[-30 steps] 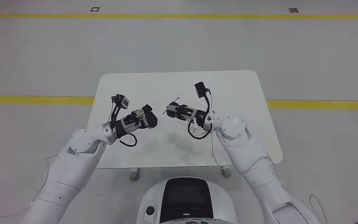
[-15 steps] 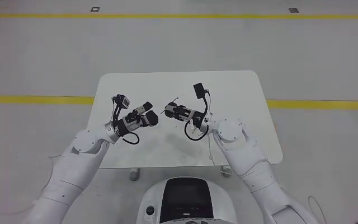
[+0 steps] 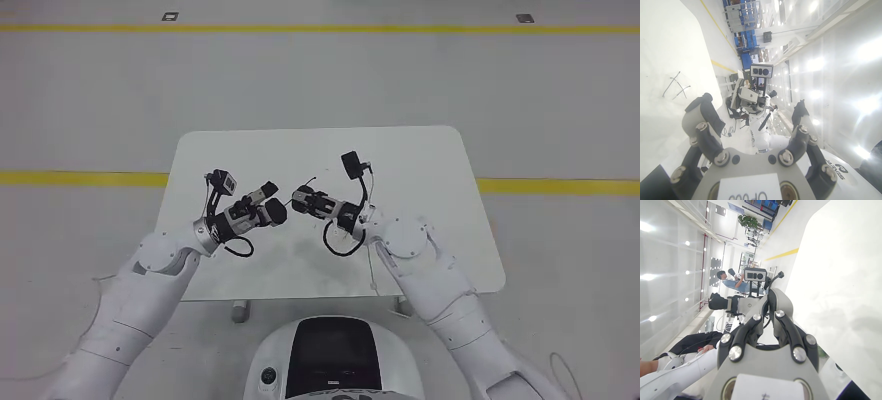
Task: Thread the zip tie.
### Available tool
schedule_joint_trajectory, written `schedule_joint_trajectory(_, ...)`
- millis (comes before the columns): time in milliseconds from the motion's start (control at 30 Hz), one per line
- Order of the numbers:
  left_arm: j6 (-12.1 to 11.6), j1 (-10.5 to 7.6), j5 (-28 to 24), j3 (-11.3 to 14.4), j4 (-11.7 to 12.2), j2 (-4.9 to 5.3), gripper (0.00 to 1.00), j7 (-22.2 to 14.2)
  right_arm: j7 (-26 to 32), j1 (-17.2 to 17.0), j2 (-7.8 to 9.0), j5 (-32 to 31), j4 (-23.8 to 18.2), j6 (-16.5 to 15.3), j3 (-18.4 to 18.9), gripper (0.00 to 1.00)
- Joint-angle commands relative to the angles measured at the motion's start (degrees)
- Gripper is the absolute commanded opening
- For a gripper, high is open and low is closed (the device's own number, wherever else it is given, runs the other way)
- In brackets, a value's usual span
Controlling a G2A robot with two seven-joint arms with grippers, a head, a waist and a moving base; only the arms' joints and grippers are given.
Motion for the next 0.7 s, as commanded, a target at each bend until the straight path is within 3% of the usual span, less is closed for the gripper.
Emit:
schedule_joint_trajectory(0, 0.02, -0.29, 0.08, 0.23, 0.32, -0.10, 0.68, 0.02, -0.52, -0.03, 0.03, -0.21, -0.09, 0.18, -0.17, 0.00)
schedule_joint_trajectory(133, 0.04, -0.79, 0.27, 0.52, 0.94, -0.25, 0.49, -0.10, -1.57, -0.19, 0.13, -0.25, -0.20, 0.25, -0.24, 0.00)
schedule_joint_trajectory(300, 0.07, -1.19, 0.38, 0.76, 1.74, -0.40, 0.41, -0.39, -2.67, -0.27, 0.24, -0.14, -0.27, 0.24, -0.30, 0.00)
schedule_joint_trajectory(667, 0.35, -1.78, 0.71, 0.92, 2.74, -0.59, 0.37, -1.08, -3.41, 0.08, 0.46, 0.34, -0.05, -0.09, -0.64, 0.00)
